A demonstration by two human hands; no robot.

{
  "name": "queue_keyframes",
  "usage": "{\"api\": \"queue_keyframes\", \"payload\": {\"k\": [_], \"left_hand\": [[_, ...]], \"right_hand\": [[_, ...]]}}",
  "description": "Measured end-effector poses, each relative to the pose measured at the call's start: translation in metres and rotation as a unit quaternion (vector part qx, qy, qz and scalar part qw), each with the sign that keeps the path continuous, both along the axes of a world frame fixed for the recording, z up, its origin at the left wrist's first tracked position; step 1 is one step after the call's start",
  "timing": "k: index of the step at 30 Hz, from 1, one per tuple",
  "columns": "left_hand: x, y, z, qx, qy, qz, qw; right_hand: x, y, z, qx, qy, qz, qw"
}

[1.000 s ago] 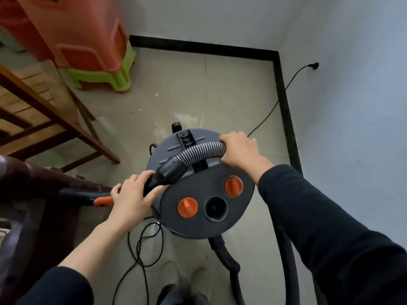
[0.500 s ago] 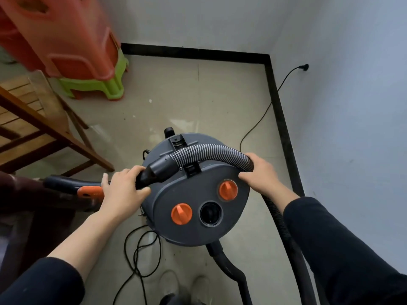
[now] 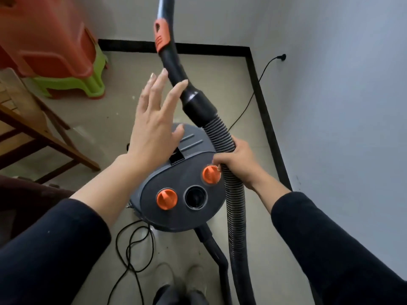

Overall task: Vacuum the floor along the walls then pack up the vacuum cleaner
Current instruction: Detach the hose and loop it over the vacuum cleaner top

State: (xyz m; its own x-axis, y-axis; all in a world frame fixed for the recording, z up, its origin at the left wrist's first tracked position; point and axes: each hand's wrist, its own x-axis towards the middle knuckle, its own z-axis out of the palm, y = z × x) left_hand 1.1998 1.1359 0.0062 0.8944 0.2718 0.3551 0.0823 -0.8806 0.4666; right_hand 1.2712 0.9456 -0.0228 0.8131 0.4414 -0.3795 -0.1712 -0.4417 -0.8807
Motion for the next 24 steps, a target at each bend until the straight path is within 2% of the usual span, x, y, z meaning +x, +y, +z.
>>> {"api": "queue_keyframes", "payload": {"k": [2, 3, 5, 8, 9, 10, 12, 14, 19, 21, 24], "left_hand": [[-0.016, -0.023, -0.004, -0.172, 0.033, 0.009, 0.985], [-0.026, -0.035, -0.009, -0.271, 0.07, 0.009, 0.96], [-0.05, -0.059, -0.022, -0.446, 0.181, -0.026, 0.876], [-0.081, -0.089, -0.039, -0.566, 0.321, -0.125, 0.749], [-0.089, -0.101, -0.045, -0.582, 0.333, -0.15, 0.727], [-0.096, -0.113, -0.05, -0.586, 0.335, -0.158, 0.721], [-0.106, -0.131, -0.053, -0.587, 0.323, -0.131, 0.731], [-0.115, -0.135, -0.051, -0.568, 0.281, -0.102, 0.767], [-0.14, -0.096, -0.018, -0.436, 0.21, -0.073, 0.872], [-0.149, -0.069, 0.001, -0.381, 0.196, -0.038, 0.903], [-0.159, -0.025, 0.022, -0.3, 0.176, 0.021, 0.937]], "right_hand": [[0.005, 0.001, 0.018, 0.034, 0.021, -0.026, 0.999], [0.008, 0.003, 0.027, 0.045, 0.028, -0.033, 0.998], [0.014, 0.007, 0.041, 0.066, 0.035, -0.046, 0.996], [0.013, 0.018, 0.058, 0.099, 0.034, -0.058, 0.993], [0.01, 0.023, 0.064, 0.113, 0.037, -0.059, 0.991], [0.006, 0.028, 0.069, 0.127, 0.04, -0.06, 0.989], [-0.002, 0.034, 0.079, 0.153, 0.041, -0.063, 0.985], [-0.006, 0.029, 0.087, 0.179, 0.043, -0.07, 0.98], [-0.005, 0.009, 0.111, 0.192, 0.07, -0.071, 0.976], [-0.009, 0.016, 0.12, 0.173, 0.068, -0.092, 0.978], [-0.018, 0.032, 0.126, 0.18, 0.124, -0.122, 0.968]]}}
